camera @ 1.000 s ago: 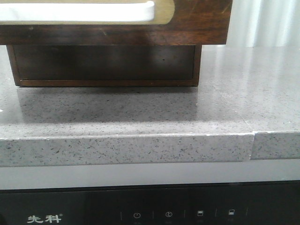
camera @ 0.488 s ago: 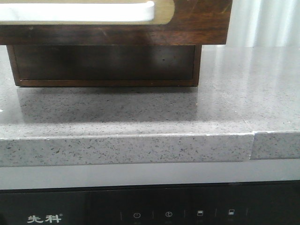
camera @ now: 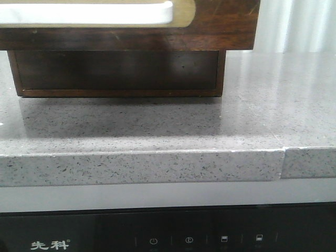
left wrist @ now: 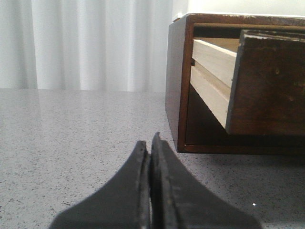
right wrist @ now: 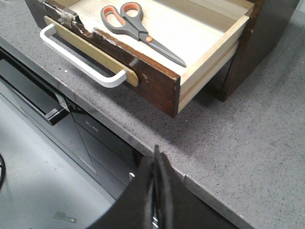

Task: Put scissors in drawer with both arms

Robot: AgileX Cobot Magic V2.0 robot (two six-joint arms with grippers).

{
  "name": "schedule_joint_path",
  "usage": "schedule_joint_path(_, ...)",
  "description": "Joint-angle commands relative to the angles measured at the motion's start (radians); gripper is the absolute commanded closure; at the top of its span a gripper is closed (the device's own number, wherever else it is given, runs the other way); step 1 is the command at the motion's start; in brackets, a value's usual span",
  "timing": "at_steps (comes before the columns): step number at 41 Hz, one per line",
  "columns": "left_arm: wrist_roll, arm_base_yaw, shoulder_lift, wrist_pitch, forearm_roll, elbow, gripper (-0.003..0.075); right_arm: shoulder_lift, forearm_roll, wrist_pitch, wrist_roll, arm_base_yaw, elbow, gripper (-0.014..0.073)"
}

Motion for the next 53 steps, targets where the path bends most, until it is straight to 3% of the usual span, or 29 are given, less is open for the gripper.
schedule_joint_path(1, -0.009, -0.004, -0.019, -0.083, -0.009, 0.024, 0.0741, -0.018, -0.003, -0.078, 0.0, -0.022, -0.002, 0.0661)
schedule_joint_path(5, -0.009, -0.004, -0.019, -0.083, -0.009, 0.024, 0.0741, -0.067, -0.006, -0.146, 0.0, -0.128, 0.06, 0.0661)
schedule_joint_path(13, -0.009, -0.004, -0.019, -0.083, -0.009, 0.024, 0.0741, -0.23, -0.007, -0.43, 0.0, -0.357, 0.304, 0.0661)
schedule_joint_path(23, -0.009, -0.004, -0.019, -0.083, -0.009, 0.024, 0.0741, -0.438, -0.007, -0.79, 0.0, -0.496, 0.651, 0.0661)
schedule_joint_path(28, -0.009, -0.004, -0.019, -0.083, -0.009, 0.024, 0.0741, -0.504, -0.007, -0.867, 0.0, -0.528, 0.797, 0.0661)
schedule_joint_path(39, -0.009, -0.004, -0.019, -0.083, -0.009, 0.024, 0.0741, -0.605, -0.007, -0.891, 0.0, -0.539, 0.997, 0.0661)
schedule_joint_path(53, -0.009, -0.004, -0.019, -0.083, -0.009, 0.024, 0.0741, -0.622, -0.007, -0.966, 0.0, -0.487, 1.067, 0.0661)
